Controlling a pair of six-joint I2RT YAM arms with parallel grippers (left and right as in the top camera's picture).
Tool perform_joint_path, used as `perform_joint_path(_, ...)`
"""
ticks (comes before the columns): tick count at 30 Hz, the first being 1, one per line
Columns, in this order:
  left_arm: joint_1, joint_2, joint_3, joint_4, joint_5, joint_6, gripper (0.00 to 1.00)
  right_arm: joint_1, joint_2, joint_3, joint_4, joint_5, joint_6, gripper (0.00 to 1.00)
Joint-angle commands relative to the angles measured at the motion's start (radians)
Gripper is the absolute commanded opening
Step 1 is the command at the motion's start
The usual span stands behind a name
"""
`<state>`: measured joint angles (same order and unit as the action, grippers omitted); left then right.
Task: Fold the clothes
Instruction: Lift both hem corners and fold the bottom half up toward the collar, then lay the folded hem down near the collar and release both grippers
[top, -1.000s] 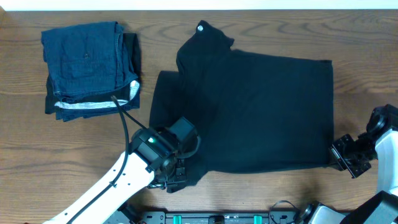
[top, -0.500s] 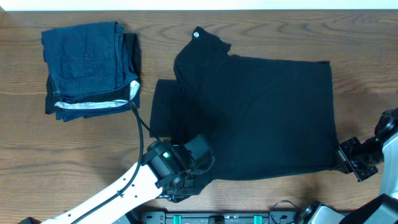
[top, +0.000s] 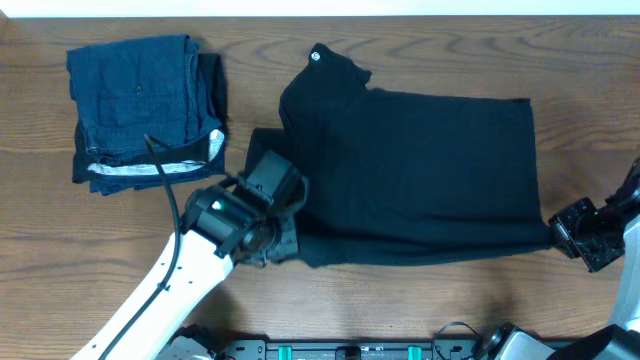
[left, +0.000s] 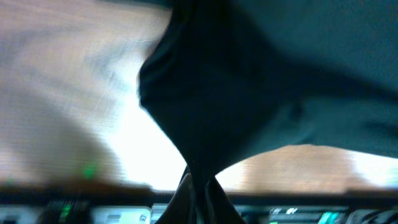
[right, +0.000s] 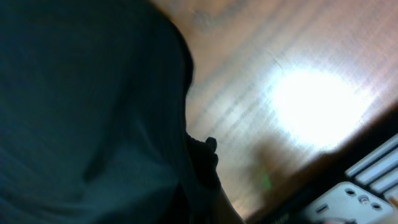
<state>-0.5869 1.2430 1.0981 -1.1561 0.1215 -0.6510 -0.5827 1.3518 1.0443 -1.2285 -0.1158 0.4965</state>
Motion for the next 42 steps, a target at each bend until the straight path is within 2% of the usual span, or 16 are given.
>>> perform_joint_path(1, 0.028, 0.051, 0.035, 0.044, 0.001, 0.117, 0.06, 0.022, -0.011, 0.016, 0.034, 0.006, -0.013, 0.01)
perform_joint_path(11, 0.124, 0.175, 0.137, 0.164, -0.011, 0.235, 0.06, 0.021, 0.008, 0.013, 0.141, 0.003, 0.054, 0.01)
perform_joint_path(19, 0.129, 0.226, 0.197, 0.222, -0.077, 0.300, 0.06, 0.062, 0.056, 0.006, 0.213, 0.003, 0.085, 0.01)
perform_joint_path(29, 0.129, 0.266, 0.196, 0.343, -0.117, 0.344, 0.06, 0.144, 0.154, 0.006, 0.338, 0.016, 0.087, 0.01)
perform_joint_path(42, 0.129, 0.377, 0.196, 0.473, -0.169, 0.349, 0.06, 0.152, 0.283, 0.006, 0.468, 0.035, 0.081, 0.01)
